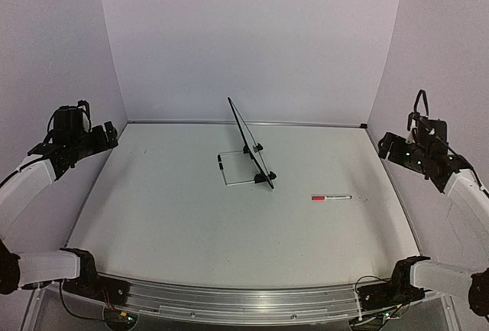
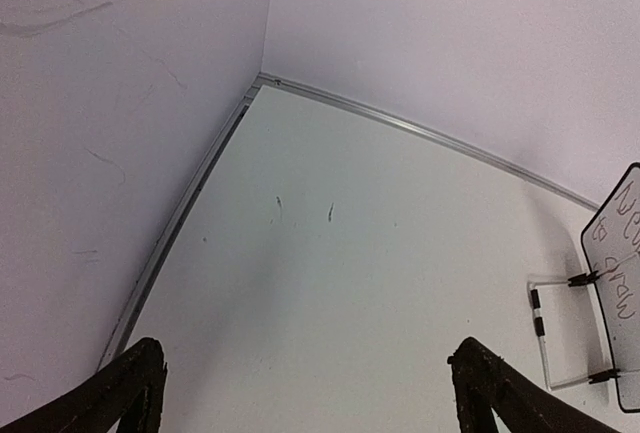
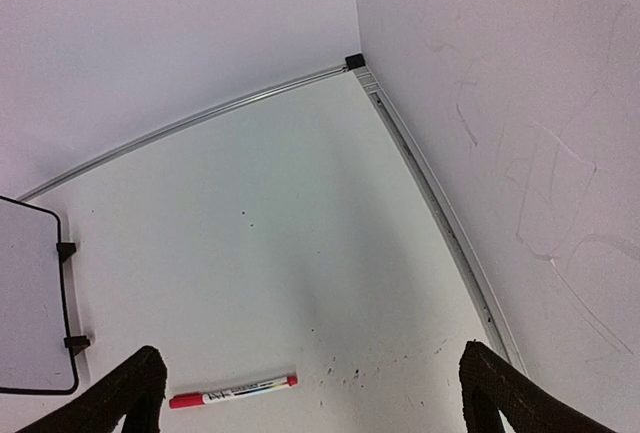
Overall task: Write a sentence on the whiteboard
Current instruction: Move the whiteboard to the center of the board.
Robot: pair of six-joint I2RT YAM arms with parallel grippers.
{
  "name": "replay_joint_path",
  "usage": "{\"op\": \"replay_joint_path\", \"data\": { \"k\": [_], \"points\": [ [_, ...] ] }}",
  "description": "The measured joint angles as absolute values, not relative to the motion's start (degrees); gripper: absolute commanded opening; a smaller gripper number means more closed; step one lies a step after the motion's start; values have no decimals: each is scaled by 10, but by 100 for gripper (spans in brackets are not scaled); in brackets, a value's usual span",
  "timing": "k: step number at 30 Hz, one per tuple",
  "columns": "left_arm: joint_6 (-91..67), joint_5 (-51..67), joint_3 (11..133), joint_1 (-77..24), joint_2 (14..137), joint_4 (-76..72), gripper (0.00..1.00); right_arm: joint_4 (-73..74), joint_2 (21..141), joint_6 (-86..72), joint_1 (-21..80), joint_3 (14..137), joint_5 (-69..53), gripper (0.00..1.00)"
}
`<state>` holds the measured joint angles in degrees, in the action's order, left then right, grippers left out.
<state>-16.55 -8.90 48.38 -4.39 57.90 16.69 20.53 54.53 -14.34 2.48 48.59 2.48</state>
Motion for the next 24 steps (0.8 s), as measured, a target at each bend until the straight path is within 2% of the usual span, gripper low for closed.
{"op": "replay_joint_path", "data": {
  "k": [6,10,18,24],
  "points": [
    [-181,-85,487,-57,626,182,100,203,536,-138,25,478,-20,98],
    [-199,-91,497,-113,665,181,100,202,538,-140,25,476,-47,98],
    [-250,-76,630,-244,895,183,97,200,546,-157,25,459,-88,98],
    [-288,-69,757,-316,1057,205,85,201,522,-164,25,437,-99,98]
  ]
}}
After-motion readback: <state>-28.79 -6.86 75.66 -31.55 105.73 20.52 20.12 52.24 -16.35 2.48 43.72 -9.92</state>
